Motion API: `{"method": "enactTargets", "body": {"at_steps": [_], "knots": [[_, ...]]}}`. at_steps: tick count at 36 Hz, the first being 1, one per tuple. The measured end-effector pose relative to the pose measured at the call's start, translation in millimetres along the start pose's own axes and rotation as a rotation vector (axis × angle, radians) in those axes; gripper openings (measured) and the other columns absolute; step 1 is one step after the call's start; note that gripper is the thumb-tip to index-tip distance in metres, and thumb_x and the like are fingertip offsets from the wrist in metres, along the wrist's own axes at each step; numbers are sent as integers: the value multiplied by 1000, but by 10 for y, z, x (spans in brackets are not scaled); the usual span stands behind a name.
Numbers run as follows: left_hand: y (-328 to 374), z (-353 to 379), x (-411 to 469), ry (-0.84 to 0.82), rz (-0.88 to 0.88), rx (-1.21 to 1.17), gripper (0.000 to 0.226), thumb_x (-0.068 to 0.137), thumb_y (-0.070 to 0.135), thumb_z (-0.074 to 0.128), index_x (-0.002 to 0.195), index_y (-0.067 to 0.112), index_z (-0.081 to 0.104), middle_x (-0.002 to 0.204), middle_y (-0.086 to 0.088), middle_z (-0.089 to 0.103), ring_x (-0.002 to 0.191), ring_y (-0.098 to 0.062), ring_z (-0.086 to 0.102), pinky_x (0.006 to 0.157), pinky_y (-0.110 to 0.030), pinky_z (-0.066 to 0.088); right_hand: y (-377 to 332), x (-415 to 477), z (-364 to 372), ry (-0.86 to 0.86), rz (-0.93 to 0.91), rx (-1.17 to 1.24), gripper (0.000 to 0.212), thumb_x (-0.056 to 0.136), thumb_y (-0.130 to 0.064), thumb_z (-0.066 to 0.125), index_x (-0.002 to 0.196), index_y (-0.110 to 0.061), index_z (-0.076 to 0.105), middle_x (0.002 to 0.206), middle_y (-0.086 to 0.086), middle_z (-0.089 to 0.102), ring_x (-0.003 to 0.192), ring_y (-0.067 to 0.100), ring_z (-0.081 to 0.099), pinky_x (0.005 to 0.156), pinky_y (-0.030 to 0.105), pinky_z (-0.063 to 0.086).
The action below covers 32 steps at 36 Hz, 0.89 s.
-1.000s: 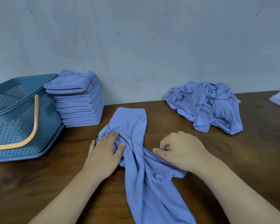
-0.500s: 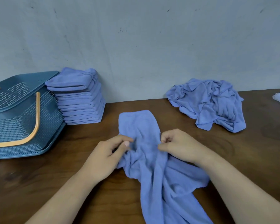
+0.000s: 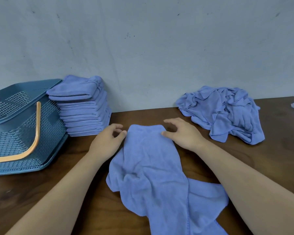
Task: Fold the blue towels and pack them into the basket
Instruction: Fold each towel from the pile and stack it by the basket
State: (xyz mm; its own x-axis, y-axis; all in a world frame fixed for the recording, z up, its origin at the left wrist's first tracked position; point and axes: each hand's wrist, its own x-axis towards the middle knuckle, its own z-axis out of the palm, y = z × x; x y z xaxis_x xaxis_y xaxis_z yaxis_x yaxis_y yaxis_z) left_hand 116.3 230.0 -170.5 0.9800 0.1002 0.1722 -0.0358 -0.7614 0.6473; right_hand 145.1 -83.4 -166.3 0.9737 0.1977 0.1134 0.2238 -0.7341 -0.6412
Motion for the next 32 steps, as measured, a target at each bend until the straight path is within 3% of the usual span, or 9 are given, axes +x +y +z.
{"method": "enactTargets", "body": {"at_steps": [3,6,10,12,16,19,21,28,32], "knots": [[44,114,162,-53,104,-4,40,102,51,62,138,35,63,131,23,59,121,-6,57,105,-35,46,0,229,16,-85,-64,-123,52,93,-62,64,142,-45,59,147,-25,51,128,4,55,103,32,46],[48,183,304,-157,148,11,47,100,52,63,143,34,62,142,21,55,137,-9,43,121,-42,32,6,330,40,-142,-108,-170,26,90,-59,67,114,-49,65,134,-26,58,114,5,60,100,39,50],[2,197,343,-219,217,-88,4,97,30,75,98,27,72,130,25,64,135,-5,47,118,-44,31,109,332,50,-136,-149,114,15,89,-35,79,83,-34,65,119,-20,71,105,1,67,94,37,55],[-37,180,308,-222,271,-192,17,95,19,77,84,20,64,118,18,69,124,-7,54,106,-37,38,144,327,37,-188,-177,315,24,91,-24,80,75,-25,62,119,-17,74,97,-3,69,77,22,55],[-59,88,272,-200,301,-447,28,89,22,78,71,12,58,108,1,70,105,-19,65,92,-29,50,166,315,-30,-230,-183,602,34,93,-15,77,70,-14,51,115,-2,75,102,18,70,79,23,54],[-68,38,292,-181,240,-646,41,88,24,78,75,-7,54,104,-13,68,91,-21,65,73,-28,53,185,312,-106,-227,-114,756,44,90,-21,75,67,-23,38,73,2,48,66,16,46,60,22,37],[-69,22,307,-144,191,-724,49,90,26,77,79,-13,49,88,-22,58,78,-28,56,67,-34,45,197,318,-175,-190,-75,851,47,90,-22,75,66,-27,35,66,-4,37,56,11,34,51,22,29],[-43,69,358,38,34,-637,39,93,45,78,73,25,51,71,-1,52,64,-17,50,53,-27,41,208,377,-429,-107,54,897,21,88,-23,83,80,-25,63,77,1,59,62,14,51,53,30,34],[-128,125,430,150,-8,-570,18,96,42,76,104,31,65,98,6,76,88,-14,72,79,-37,56,170,451,-398,95,118,945,5,97,-24,76,98,-25,72,84,-6,71,70,11,64,53,25,50]]}}
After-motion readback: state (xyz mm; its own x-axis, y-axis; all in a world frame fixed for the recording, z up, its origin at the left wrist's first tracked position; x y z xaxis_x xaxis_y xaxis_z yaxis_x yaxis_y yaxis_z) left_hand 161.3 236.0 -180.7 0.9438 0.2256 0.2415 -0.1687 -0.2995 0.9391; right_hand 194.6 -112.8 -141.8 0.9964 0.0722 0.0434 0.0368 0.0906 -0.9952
